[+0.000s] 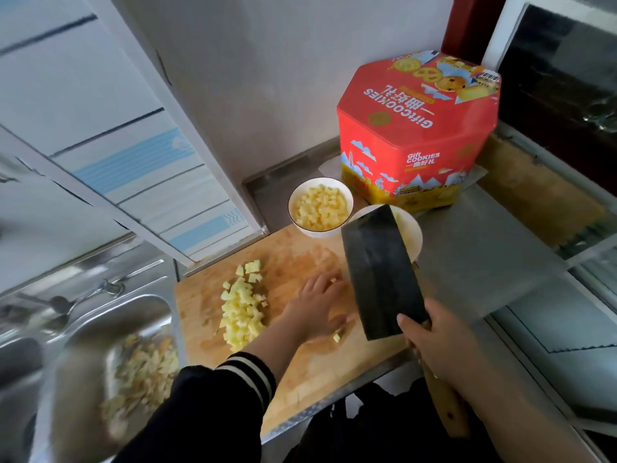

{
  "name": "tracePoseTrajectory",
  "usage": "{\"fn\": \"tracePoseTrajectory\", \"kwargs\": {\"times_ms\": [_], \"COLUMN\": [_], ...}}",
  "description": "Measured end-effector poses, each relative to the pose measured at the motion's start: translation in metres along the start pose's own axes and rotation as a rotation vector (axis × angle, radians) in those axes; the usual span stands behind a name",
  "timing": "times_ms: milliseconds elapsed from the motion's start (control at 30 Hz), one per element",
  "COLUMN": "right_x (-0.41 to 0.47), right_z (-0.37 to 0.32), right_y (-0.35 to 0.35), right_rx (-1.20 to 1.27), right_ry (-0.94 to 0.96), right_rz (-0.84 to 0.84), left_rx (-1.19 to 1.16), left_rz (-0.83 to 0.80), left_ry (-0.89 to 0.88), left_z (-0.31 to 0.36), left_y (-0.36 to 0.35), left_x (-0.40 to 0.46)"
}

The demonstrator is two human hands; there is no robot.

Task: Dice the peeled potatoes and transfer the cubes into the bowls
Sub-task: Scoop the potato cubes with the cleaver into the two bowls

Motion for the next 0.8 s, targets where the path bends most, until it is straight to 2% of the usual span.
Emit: {"fn": "tracePoseTrajectory", "kwargs": {"times_ms": [133, 333, 567, 633, 700, 800], "right_x": [0.002, 0.004, 0.003, 0.003, 0.003, 0.003], "right_z": [0.005, 0.002, -0.002, -0.003, -0.006, -0.01], "right_y": [0.006, 0.009, -0.005, -0.009, -0.014, -0.016], "right_rx": [0.003, -0.011, -0.026, -0.029, -0.028, -0.054], "right_ry": [-0.018, 0.021, 0.049, 0.05, 0.055, 0.076], "right_rz": [0.023, 0.046, 0.008, 0.0, -0.011, -0.006], "left_rx": [0.019, 0.126, 0.23, 0.14, 0.031, 0.059], "left_rz": [0.058, 0.095, 0.149, 0.193, 0.19, 0.084], "left_ry": [0.115, 0.111, 0.315, 0.235, 0.003, -0.225], "left_z": [-0.006, -0.024, -0.082, -0.063, -0.017, 0.036], "left_y": [0.009, 0.005, 0.02, 0.022, 0.018, -0.008], "left_x": [0.003, -0.017, -0.049, -0.056, -0.058, -0.05]}}
Point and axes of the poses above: each hand's wrist, its own x-axis towards the middle knuckle, its own y-axis out of the back of the hand, z = x × y, the point moved 10 cm from there along x, towards the middle knuckle
